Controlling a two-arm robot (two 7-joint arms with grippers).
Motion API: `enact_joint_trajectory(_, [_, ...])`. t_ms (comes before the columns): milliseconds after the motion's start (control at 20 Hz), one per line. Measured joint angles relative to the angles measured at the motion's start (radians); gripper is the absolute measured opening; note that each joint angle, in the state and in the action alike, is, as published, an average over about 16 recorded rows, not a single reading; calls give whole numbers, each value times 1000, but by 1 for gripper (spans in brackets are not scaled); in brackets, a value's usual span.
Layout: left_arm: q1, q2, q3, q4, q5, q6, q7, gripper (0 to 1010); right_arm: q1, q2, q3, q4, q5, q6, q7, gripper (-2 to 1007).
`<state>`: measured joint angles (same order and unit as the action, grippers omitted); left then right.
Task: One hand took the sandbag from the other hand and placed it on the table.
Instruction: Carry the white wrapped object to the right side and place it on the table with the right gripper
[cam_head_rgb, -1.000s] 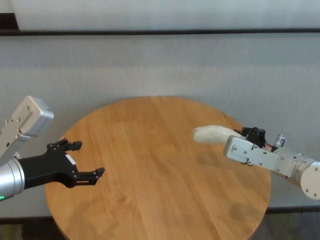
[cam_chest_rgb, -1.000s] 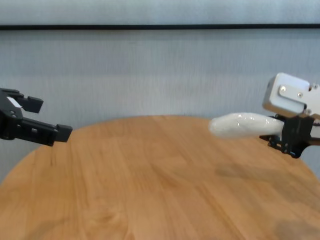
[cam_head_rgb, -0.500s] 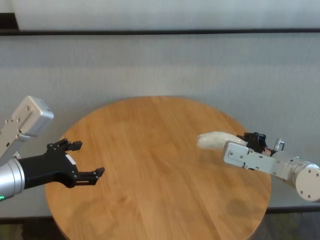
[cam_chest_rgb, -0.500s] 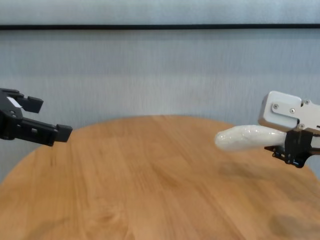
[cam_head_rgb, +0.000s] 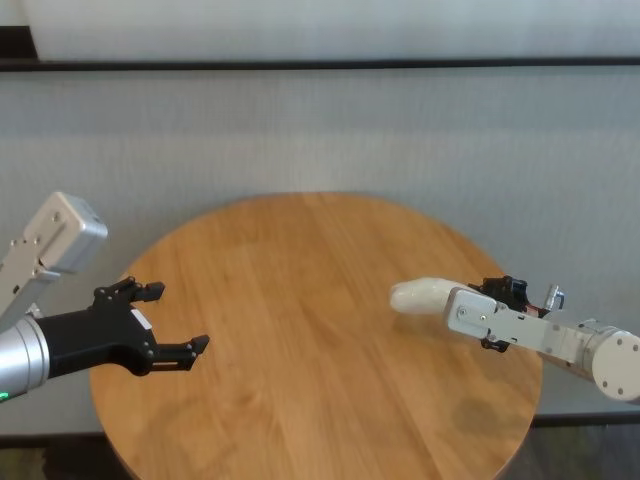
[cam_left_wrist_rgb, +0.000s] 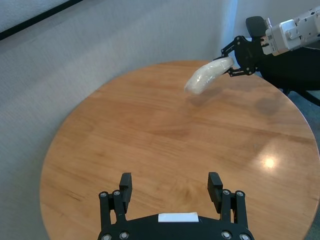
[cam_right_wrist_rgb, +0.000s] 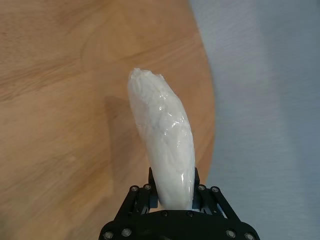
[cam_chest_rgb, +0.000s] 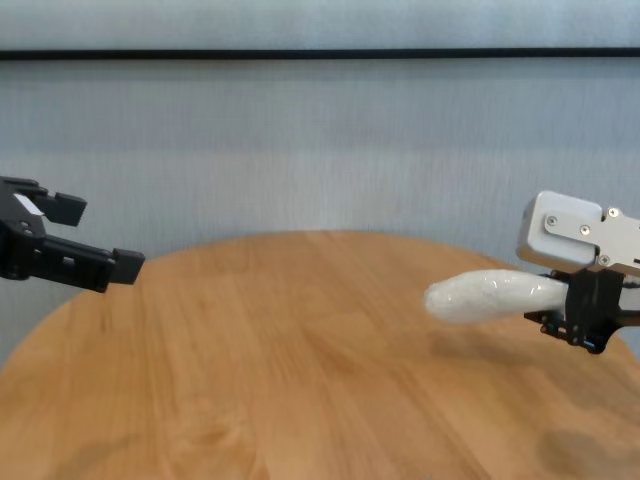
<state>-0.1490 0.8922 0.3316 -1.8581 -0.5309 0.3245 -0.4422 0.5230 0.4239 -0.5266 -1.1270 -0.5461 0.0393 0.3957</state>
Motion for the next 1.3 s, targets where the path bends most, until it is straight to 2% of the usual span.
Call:
enact_joint_trajectory(350, [0,0,0,0,0,0,0,1000,7,-6,2,11,41,30,48,332])
enact_joint_trajectory(800, [0,0,0,0,0,0,0,1000,17,-14,5,24,89,73,88,332])
enact_joint_trajectory(1300, [0,0,0,0,0,0,0,1000,32,-20,5,49,142,88,123,332])
